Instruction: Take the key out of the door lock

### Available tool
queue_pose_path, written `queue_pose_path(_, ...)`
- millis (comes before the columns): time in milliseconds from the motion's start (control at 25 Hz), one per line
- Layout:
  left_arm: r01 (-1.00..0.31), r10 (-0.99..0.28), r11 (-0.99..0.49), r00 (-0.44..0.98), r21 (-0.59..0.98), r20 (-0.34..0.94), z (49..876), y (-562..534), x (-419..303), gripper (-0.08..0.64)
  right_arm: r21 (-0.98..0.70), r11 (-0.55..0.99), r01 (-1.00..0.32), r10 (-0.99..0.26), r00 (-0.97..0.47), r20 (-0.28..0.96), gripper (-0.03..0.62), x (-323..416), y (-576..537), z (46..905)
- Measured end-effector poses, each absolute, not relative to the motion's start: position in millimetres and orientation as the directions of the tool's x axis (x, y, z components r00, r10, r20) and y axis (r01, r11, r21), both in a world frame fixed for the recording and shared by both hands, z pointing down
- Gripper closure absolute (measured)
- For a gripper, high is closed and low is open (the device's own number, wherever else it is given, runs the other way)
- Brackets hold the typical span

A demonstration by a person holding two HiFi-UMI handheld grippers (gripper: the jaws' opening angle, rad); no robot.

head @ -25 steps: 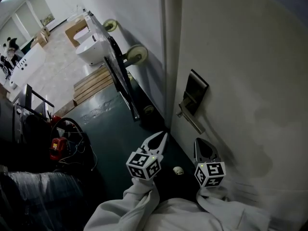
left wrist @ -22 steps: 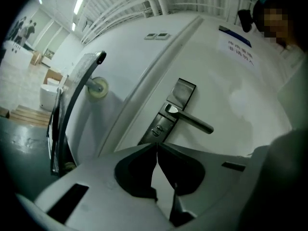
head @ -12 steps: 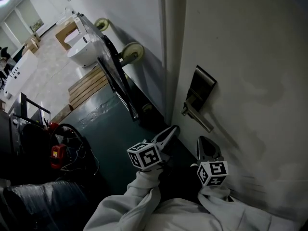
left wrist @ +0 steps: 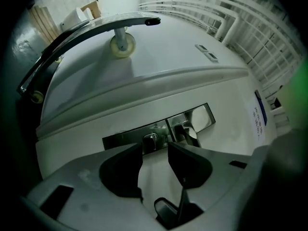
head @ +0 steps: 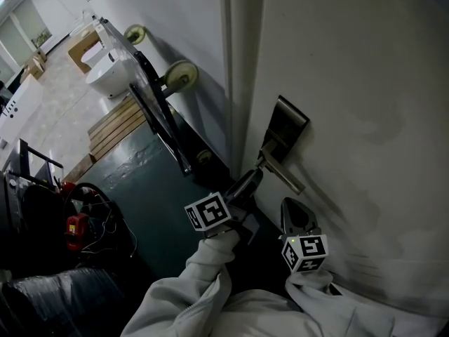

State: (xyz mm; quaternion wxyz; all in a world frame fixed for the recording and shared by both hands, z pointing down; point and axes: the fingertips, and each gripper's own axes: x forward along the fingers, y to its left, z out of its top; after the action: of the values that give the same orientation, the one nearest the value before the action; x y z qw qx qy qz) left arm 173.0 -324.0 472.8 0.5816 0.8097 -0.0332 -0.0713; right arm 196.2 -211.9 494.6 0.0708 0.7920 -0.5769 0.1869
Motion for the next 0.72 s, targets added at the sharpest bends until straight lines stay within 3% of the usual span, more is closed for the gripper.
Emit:
queue_pose_path(320, 0.081, -0.156, -0.202, 0.981, 0.976, -0.114, 478, -335, 192, 0.416, -0.093, -0.32, -0.943, -0.88, 0.259, 0.398, 0.54, 198, -205, 498)
queue_pose_path(600, 0.081, -0.145, -0.183, 0.983, 0.98, -0.108, 480, -336, 204, 0.417, -0.079, -0.303, -0.95, -0.879, 0.246, 0.408, 0.54, 199, -204, 499)
queue_pose_path(720, 0.068, -0.153, -0.18, 0.984, 0.981, -0.096, 483, -337, 209, 0.463, -0.078, -0.295, -0.952, -0.879, 0.238, 0.413, 0.54, 201, -204, 500)
